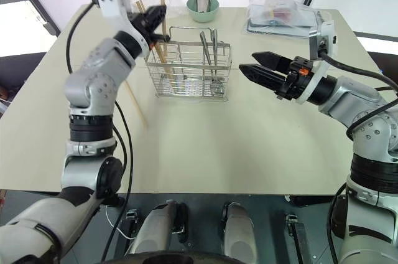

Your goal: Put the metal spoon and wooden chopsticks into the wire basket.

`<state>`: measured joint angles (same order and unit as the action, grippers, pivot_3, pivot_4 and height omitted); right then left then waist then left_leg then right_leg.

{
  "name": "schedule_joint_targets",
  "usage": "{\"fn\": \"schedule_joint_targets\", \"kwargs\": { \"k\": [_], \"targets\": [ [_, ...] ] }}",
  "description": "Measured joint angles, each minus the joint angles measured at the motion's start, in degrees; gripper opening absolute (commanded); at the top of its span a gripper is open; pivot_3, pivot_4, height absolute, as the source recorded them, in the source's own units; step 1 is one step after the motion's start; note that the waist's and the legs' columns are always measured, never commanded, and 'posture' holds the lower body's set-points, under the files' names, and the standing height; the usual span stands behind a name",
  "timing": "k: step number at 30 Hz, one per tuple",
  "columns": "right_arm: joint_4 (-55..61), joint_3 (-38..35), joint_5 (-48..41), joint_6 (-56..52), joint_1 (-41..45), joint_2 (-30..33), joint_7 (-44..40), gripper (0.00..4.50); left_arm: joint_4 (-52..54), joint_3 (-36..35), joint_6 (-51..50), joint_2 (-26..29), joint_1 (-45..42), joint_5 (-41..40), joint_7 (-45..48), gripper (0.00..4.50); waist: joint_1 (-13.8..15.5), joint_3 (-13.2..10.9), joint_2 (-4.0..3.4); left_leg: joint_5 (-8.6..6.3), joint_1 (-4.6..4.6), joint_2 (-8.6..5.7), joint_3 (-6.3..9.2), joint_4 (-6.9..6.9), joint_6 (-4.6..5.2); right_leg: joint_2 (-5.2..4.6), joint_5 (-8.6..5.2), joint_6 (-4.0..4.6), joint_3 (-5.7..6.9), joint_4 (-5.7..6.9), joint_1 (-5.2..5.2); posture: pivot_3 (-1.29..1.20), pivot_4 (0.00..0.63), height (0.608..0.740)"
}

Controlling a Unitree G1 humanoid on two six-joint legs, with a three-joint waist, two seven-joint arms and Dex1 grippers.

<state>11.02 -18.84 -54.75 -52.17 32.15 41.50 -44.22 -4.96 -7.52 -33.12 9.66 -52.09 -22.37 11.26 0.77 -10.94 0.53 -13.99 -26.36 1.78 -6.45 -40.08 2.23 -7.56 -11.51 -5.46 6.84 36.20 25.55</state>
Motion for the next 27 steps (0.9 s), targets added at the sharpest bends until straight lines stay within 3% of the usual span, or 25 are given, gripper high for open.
{"fn": "schedule_joint_targets", "kwargs": {
  "k": [1,4,10,11,19,27],
  "targets": [
    [0.0,0.0,0.0,0.02,0.0,0.0,-0.01,3.74,0.14,0.43,0.43,-0.21,0.85,0.67,-0.04,0.09,-0.01,0.0,0.0,0.0,0.0,0.0,0.0,0.0,0.0,0.0,0.0,0.0,0.0,0.0,0.0,0.0,0.15,0.707],
    [-0.04,0.01,0.0,0.07,0.0,0.01,-0.08,3.74,1.08,1.1,1.42,-0.43,1.99,1.4,-0.04,1.09,0.0,0.0,0.0,-0.01,-0.01,0.0,0.02,0.0,0.01,0.0,0.0,0.0,0.01,-0.01,0.0,0.0,0.15,0.707],
    [-0.18,0.01,0.07,0.25,0.0,0.1,-0.56,3.74,3.35,0.87,1.64,-0.73,2.26,0.7,-0.02,4.17,0.0,0.0,0.0,-0.04,-0.01,0.0,0.05,0.0,0.07,0.0,0.0,0.0,0.02,-0.01,-0.01,0.0,0.15,0.707],
    [-0.22,0.01,0.12,0.34,0.0,0.11,-0.73,3.74,3.67,0.72,1.45,-0.7,2.26,0.46,-0.04,4.48,0.0,0.0,0.0,-0.04,-0.01,0.0,0.05,0.0,0.07,0.0,0.0,0.0,0.02,-0.01,-0.01,0.0,0.15,0.707],
    [-1.25,0.4,0.84,0.98,0.08,0.15,-1.42,3.74,8.0,-1.85,-2.91,1.19,1.74,-1.2,-2.0,4.48,0.0,0.0,0.0,-0.04,-0.01,0.0,0.06,0.0,0.07,0.0,0.0,0.0,0.03,-0.01,-0.02,0.0,0.15,0.707],
    [-1.57,0.59,1.81,1.66,0.21,0.16,-2.51,3.74,13.73,-12.87,-30.64,9.29,-7.23,-2.83,-17.3,4.48,-0.08,0.0,-0.01,-0.04,0.04,0.0,0.11,0.01,0.07,0.02,-0.01,-0.01,0.04,0.0,-0.07,0.0,0.15,0.707]
  ]
}}
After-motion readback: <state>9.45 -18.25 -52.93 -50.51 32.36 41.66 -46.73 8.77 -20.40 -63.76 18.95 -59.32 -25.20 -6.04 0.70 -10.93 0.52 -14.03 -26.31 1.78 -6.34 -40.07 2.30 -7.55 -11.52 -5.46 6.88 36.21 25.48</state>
